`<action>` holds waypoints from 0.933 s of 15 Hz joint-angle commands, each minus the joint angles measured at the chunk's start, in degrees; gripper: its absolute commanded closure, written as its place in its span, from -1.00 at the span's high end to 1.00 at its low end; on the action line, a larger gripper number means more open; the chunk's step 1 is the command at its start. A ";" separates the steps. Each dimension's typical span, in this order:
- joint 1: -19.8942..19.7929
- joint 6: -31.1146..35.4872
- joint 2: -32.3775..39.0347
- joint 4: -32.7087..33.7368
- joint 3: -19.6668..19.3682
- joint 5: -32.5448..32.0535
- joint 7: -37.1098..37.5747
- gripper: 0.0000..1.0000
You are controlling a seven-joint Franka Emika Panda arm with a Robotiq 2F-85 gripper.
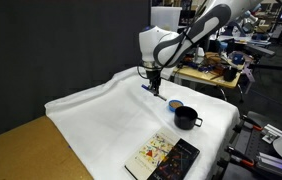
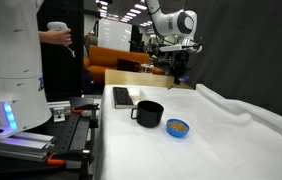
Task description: Put the pen into the black cup.
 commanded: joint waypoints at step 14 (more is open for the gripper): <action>6.97 19.74 -3.12 -1.87 -7.75 -21.61 29.34 -0.92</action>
